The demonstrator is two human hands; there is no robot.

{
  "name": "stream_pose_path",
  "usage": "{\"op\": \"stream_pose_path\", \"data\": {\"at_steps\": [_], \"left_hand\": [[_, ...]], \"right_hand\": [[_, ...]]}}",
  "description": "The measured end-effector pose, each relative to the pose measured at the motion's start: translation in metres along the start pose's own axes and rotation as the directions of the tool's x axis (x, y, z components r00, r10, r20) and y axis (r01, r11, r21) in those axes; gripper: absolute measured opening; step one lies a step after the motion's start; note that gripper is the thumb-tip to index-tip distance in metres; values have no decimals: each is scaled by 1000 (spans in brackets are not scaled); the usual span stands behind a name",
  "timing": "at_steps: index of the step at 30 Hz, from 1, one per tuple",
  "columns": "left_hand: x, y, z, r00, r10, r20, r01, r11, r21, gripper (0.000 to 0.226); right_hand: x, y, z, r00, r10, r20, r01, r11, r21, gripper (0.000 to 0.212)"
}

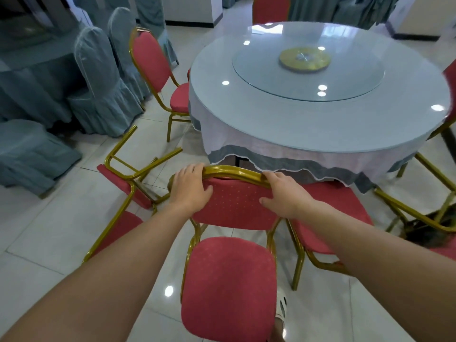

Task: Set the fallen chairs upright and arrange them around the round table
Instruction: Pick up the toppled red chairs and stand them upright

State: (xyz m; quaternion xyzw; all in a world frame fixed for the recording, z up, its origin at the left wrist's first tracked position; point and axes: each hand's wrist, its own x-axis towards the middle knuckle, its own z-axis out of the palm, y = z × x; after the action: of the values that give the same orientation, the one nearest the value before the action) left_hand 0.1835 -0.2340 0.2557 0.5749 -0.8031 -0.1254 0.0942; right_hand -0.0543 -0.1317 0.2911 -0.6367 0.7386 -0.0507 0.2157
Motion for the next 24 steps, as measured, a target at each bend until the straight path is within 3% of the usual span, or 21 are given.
{"op": "stream_pose_path", "data": {"at_steps": [10,16,24], "left_hand": [[140,3,42,950,-257,179,253,966,48,77],[171,10,54,899,-265,349,268,963,43,96],[166,3,48,900,-238,366,275,960,-52,90]], "right_hand": [[148,48,-10,989,-109,104,108,994,16,76],[209,68,-8,985,-84,151,85,996,0,83],[232,54,-4,996,3,94,-7,999,32,59]]}}
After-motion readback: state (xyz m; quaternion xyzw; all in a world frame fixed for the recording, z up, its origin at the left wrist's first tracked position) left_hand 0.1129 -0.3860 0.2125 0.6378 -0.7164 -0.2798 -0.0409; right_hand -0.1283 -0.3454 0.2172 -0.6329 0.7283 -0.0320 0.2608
